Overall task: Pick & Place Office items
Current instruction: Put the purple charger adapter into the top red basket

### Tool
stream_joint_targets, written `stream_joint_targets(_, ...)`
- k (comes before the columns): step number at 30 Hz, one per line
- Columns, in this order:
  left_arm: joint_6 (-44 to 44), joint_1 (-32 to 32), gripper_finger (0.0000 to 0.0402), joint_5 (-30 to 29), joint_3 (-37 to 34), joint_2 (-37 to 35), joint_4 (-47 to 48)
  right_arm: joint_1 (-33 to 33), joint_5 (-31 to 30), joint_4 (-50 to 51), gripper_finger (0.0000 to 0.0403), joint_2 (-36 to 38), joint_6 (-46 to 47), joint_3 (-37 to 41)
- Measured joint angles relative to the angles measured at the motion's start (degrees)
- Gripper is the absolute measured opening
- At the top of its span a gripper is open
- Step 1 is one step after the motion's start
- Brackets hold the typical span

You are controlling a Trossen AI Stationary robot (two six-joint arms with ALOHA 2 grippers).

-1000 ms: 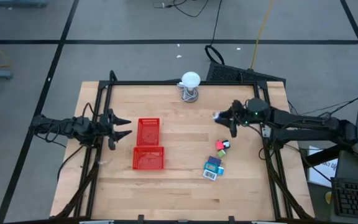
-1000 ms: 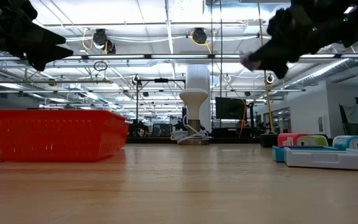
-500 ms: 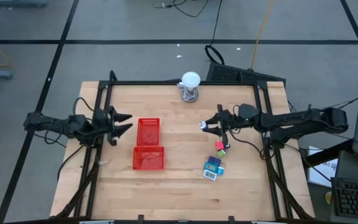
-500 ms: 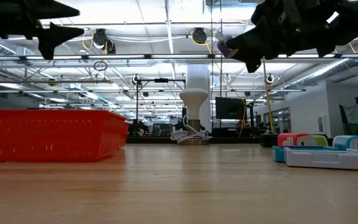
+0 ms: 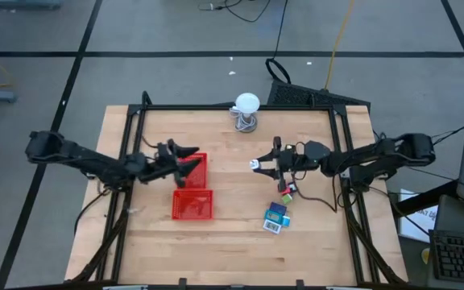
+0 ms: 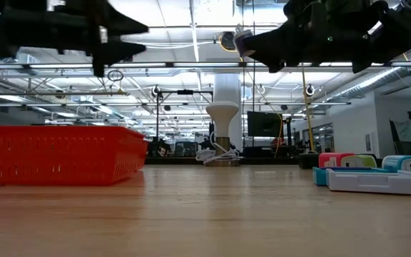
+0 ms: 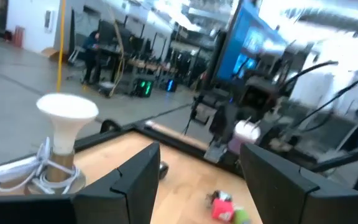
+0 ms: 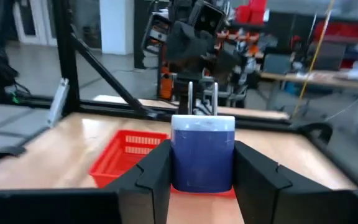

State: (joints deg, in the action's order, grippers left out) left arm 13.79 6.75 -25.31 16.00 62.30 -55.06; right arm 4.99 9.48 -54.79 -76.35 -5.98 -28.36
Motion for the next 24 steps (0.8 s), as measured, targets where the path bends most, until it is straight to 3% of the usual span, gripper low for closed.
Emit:
stream_joint_targets(4,0.17,-1.97,0.0225,4.45,7.69,9.02,2.1,-1.55,-3.38,-0.65,0.0126,-1.63,-5.44,-0.93)
stream_joint_targets(8,0.99,-3.6,0.0225,10.85,17.4,16.96,6.1,-3.03,-13.44,-0.53,0.0126,-2.99,-12.03,-1.22)
stream_joint_targets(16,-5.85,-5.59,0.0225,10.88,34.12,28.98,15.29,-5.51,-32.29,-3.67,0.0126,-3.08,-30.11,-1.25)
stream_joint_targets(24,-6.31,-8.21,0.0225,9.77,46.18,35.81,24.13,-7.06,-34.8,-5.53,0.0126,-3.09,-39.62,-1.24)
